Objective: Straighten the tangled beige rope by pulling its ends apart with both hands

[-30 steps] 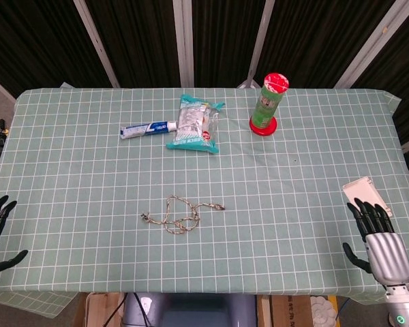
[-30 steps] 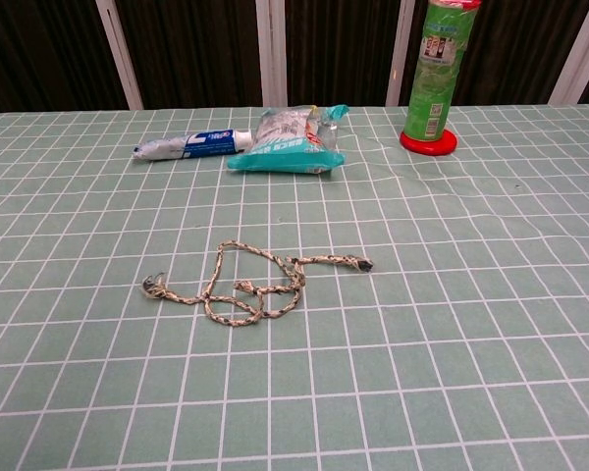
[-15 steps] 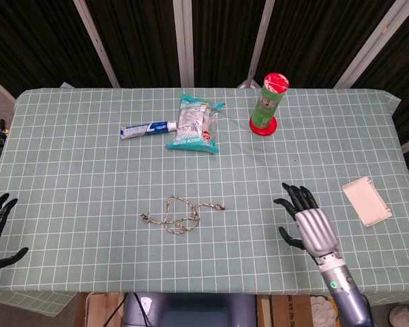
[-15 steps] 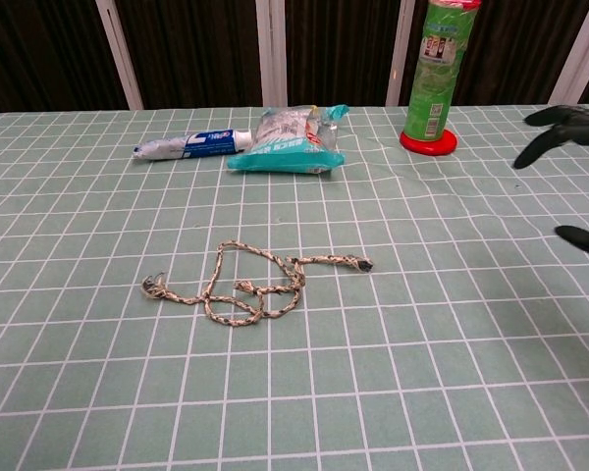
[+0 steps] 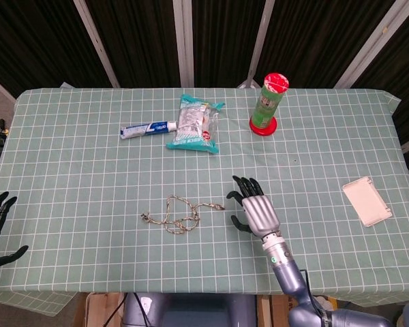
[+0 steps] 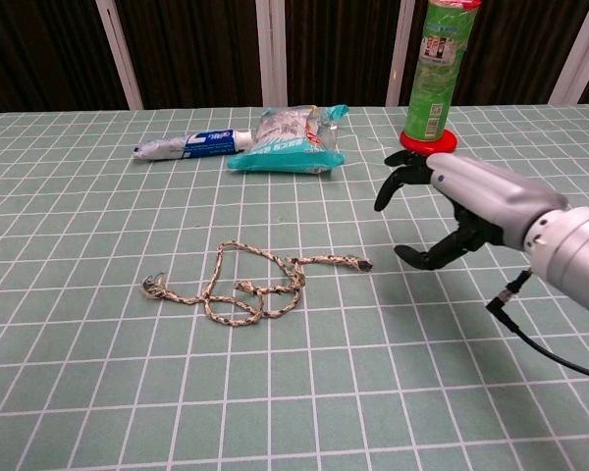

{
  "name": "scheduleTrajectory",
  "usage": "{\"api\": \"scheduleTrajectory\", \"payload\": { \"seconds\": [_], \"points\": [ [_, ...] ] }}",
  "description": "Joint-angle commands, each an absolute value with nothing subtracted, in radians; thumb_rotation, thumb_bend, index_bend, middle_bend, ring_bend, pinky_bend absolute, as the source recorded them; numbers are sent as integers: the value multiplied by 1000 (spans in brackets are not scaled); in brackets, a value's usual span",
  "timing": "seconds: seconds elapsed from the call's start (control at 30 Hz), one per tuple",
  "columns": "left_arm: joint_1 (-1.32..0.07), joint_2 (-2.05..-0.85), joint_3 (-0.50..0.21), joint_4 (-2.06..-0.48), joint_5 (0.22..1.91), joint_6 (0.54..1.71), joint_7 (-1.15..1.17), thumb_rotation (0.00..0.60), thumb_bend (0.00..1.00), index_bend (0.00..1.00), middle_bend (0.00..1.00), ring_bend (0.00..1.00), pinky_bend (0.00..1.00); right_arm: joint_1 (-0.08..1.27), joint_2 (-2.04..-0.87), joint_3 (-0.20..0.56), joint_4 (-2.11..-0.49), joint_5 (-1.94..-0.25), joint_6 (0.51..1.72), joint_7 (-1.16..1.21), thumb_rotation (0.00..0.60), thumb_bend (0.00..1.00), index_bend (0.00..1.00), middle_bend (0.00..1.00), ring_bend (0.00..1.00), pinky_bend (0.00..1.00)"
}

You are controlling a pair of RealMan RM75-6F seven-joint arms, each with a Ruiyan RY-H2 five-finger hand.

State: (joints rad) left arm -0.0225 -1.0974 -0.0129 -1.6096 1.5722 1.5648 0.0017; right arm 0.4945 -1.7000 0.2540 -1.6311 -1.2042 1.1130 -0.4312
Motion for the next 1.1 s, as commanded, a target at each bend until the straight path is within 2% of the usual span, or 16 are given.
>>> {"api": "scheduleTrajectory", "payload": {
  "seconds": [0.03,0.63,1.1],
  "points": [
    [-24,-1097,-12,-1611,1574,1563,3,600,66,54,0,0,0,537,-1764,277,-1559,-1162,1096,-458,600,380,368,86,0,0],
    [-34,-1098,-17,-1616,1555,1542,-9,600,66,54,0,0,0,597,-1907,270,-1358,-1113,1088,-408,600,381,474,109,0,0],
    [-39,-1098,-19,-1615,1550,1537,-15,600,66,54,0,0,0,626,-1965,275,-1291,-1116,1088,-378,600,379,490,111,0,0]
  ]
}}
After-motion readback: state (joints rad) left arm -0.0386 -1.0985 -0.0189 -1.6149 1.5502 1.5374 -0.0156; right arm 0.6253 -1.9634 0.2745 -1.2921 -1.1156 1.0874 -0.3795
